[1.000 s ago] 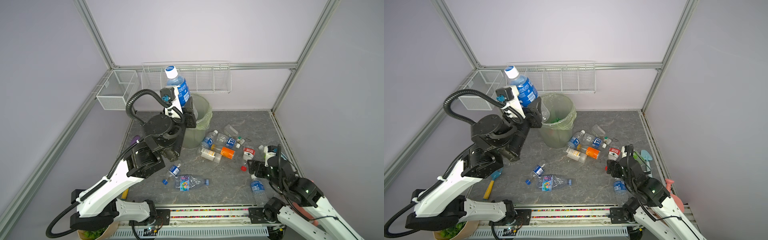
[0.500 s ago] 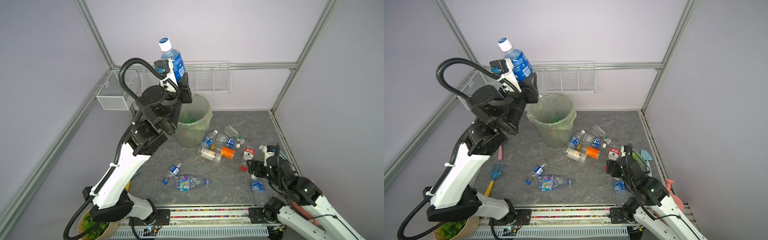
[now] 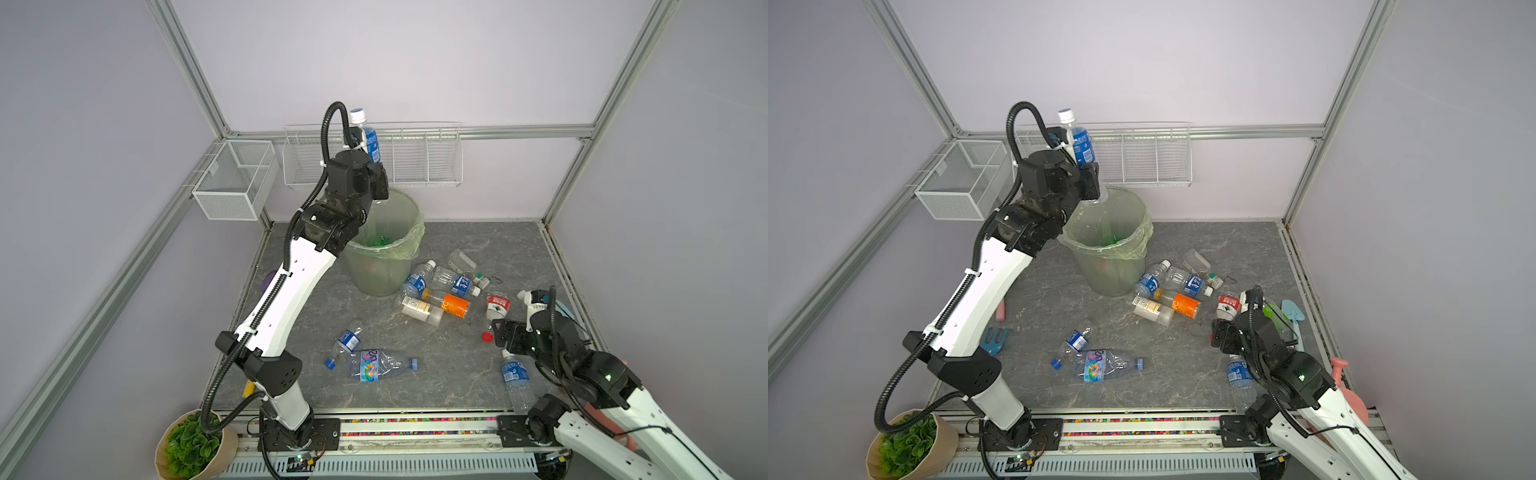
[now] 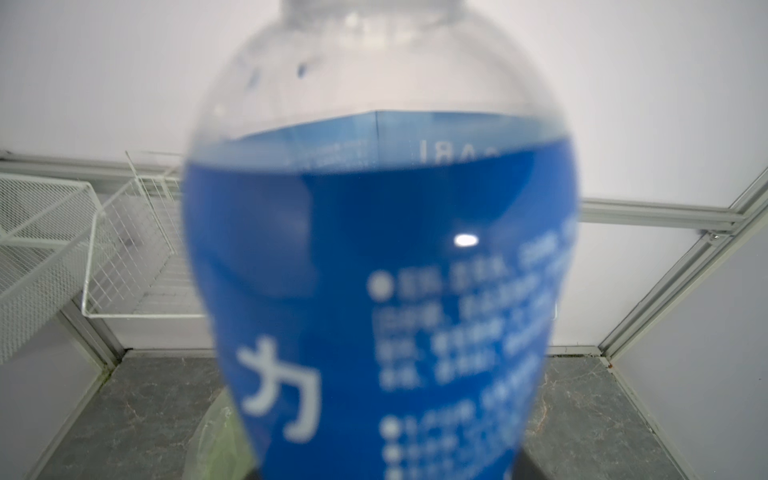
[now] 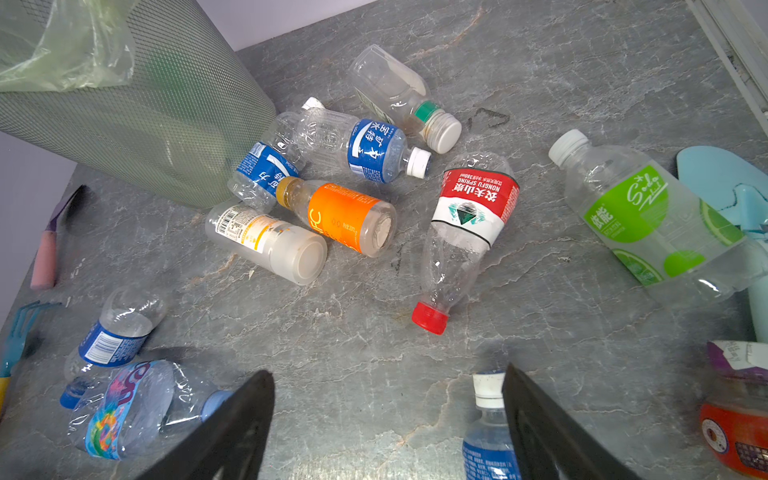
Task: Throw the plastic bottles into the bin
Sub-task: 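Open the left gripper to drop the blue-label bottle into the bin, then withdraw the left gripper while the right gripper reaches toward the red-label sauce bottle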
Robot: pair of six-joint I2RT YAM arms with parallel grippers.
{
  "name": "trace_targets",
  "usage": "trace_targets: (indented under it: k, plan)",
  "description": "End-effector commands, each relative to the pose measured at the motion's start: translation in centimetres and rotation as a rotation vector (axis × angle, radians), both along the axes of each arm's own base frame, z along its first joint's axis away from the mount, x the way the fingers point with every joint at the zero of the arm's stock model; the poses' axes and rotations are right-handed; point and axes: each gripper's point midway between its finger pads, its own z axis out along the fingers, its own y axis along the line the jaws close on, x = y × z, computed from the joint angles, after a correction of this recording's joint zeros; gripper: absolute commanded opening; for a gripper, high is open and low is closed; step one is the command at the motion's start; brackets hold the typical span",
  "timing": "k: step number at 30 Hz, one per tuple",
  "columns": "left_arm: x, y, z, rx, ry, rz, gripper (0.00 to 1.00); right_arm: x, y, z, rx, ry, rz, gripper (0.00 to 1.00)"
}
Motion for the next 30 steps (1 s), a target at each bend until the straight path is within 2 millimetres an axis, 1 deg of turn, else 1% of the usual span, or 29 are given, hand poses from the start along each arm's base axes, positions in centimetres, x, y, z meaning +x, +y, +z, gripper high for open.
trace_targets:
  k: [1,2,4,5,6,7,9,10,12,15,17,19,23,25,28,30]
  plan:
    - [1.8,-0.1,-6.3,0.002,0.17,-0.005,0.0,0.3,0.3,0.3,0.018,-0.011,0.003,0.88]
    - [2.3,0.0,-7.8,-0.005,0.21,-0.012,0.04,0.3,0.3,0.3,0.018,-0.009,0.005,0.88]
    - [3.3,0.7,-10.5,-0.053,0.326,-0.02,0.62,0.2,0.3,0.5,0.018,-0.011,0.008,0.88]
    - [3.4,1.3,-11.0,-0.067,0.365,-0.001,0.75,0.1,0.2,0.5,0.015,-0.011,0.006,0.88]
    - [3.4,2.1,-10.8,-0.062,0.38,0.031,0.81,0.0,0.0,0.7,0.013,-0.014,0.003,0.88]
    - [3.1,2.4,-10.1,-0.053,0.374,0.044,0.85,-0.1,-0.1,0.8,0.012,-0.016,0.0,0.88]
    - [2.0,2.9,-7.3,-0.066,0.315,0.041,0.93,-0.2,-0.4,1.0,0.013,-0.021,-0.005,0.88]
    - [1.3,3.0,-6.0,-0.078,0.284,0.036,0.99,-0.3,-0.4,1.0,0.015,-0.024,-0.006,0.88]
    - [-0.3,3.4,-3.0,-0.114,0.203,0.02,0.99,-0.3,-0.4,1.1,0.025,-0.026,-0.007,0.88]
    - [-3.0,3.6,0.0,-0.139,0.13,-0.007,0.99,-0.3,-0.2,1.3,0.034,-0.025,-0.005,0.88]
    - [-4.9,3.7,1.2,-0.148,0.104,-0.025,0.99,-0.3,-0.2,1.3,0.037,-0.024,-0.003,0.88]
    - [-6.8,3.6,2.0,-0.148,0.084,-0.052,0.99,-0.2,-0.2,1.4,0.035,-0.025,-0.003,0.88]
    - [-10.0,4.0,2.2,-0.163,0.066,-0.084,0.99,-0.2,-0.4,1.7,0.019,-0.026,-0.006,0.88]
    - [-11.3,4.2,1.7,-0.177,0.07,-0.102,0.99,-0.1,-0.4,1.9,0.011,-0.025,-0.008,0.88]
    - [-13.0,4.5,0.4,-0.21,0.088,-0.137,1.0,0.0,-0.4,2.0,-0.001,-0.017,-0.006,0.88]
    - [-14.2,4.6,-0.9,-0.238,0.103,-0.164,1.0,0.1,-0.6,2.1,-0.022,-0.007,-0.016,0.88]
